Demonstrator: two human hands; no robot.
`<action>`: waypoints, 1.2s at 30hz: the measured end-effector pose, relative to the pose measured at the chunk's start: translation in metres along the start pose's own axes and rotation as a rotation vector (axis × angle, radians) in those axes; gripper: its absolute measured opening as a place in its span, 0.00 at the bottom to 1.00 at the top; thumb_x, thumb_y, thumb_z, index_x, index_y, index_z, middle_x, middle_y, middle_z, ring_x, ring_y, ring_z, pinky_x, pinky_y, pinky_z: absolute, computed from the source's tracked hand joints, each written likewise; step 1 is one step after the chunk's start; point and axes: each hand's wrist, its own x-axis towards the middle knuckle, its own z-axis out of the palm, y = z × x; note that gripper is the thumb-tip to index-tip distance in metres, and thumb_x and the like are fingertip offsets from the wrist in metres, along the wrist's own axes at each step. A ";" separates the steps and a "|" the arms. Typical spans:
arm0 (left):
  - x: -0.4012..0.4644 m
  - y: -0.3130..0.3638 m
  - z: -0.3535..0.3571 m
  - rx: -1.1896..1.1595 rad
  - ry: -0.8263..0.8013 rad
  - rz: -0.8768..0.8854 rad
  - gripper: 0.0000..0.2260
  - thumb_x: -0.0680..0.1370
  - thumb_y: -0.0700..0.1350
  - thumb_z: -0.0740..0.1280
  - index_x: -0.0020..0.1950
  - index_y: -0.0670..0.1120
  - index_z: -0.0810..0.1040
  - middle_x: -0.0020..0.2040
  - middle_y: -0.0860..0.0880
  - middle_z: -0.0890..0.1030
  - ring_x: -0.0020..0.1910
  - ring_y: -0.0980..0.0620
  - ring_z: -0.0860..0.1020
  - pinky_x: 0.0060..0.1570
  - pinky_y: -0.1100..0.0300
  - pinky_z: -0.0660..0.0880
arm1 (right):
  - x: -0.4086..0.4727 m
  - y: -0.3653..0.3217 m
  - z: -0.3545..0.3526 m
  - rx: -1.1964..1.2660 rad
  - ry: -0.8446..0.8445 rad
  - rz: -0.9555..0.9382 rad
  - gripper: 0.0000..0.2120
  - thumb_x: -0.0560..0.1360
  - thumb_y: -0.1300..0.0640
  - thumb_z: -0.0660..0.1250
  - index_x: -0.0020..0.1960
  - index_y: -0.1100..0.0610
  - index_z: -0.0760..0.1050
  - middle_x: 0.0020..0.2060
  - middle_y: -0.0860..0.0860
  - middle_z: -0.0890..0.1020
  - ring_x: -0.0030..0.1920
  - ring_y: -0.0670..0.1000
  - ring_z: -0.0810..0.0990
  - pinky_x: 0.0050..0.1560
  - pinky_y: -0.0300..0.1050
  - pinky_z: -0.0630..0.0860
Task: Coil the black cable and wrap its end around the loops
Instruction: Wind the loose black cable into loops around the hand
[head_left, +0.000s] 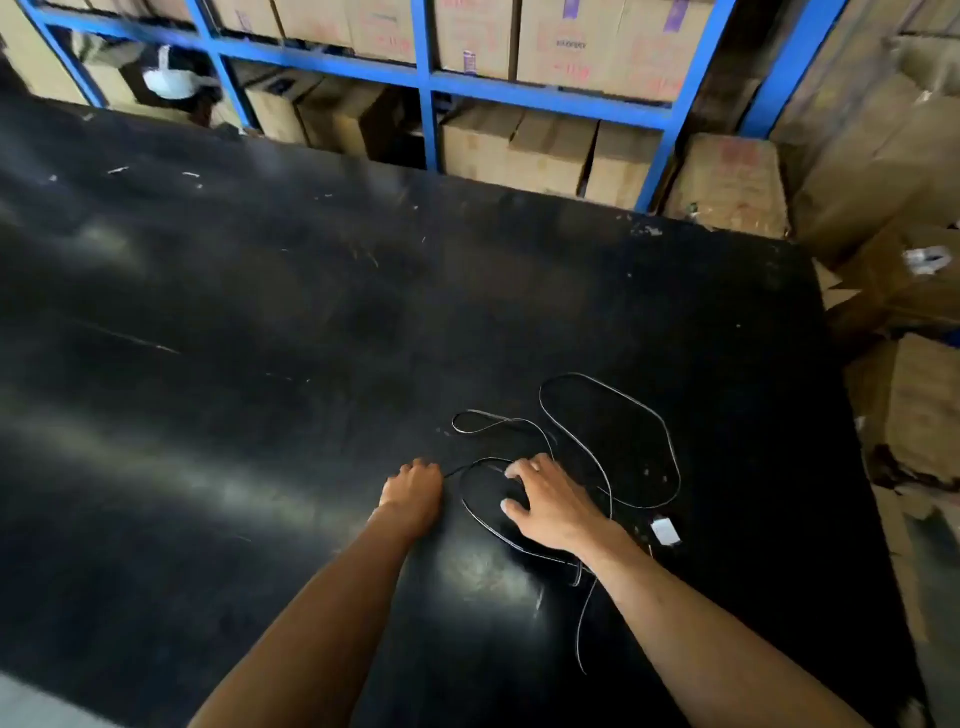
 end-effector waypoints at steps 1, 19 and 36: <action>0.003 -0.002 0.000 0.000 -0.002 -0.014 0.16 0.81 0.37 0.58 0.69 0.40 0.72 0.67 0.40 0.73 0.67 0.39 0.73 0.62 0.46 0.73 | 0.005 -0.003 0.003 0.010 -0.019 0.005 0.21 0.80 0.48 0.65 0.71 0.53 0.70 0.67 0.54 0.72 0.68 0.56 0.71 0.64 0.53 0.73; -0.046 -0.039 -0.101 -1.369 -0.526 0.401 0.02 0.68 0.38 0.70 0.37 0.45 0.80 0.34 0.44 0.80 0.36 0.48 0.80 0.40 0.58 0.78 | 0.006 -0.055 -0.055 0.012 0.407 -0.213 0.12 0.81 0.55 0.69 0.62 0.56 0.83 0.61 0.52 0.82 0.60 0.57 0.79 0.60 0.55 0.75; -0.144 0.035 -0.180 -1.620 -0.831 0.990 0.27 0.86 0.53 0.49 0.72 0.33 0.71 0.68 0.33 0.75 0.60 0.39 0.79 0.62 0.44 0.74 | -0.076 -0.071 -0.101 0.428 0.492 -0.175 0.12 0.81 0.52 0.63 0.60 0.56 0.79 0.52 0.51 0.83 0.52 0.50 0.80 0.58 0.51 0.78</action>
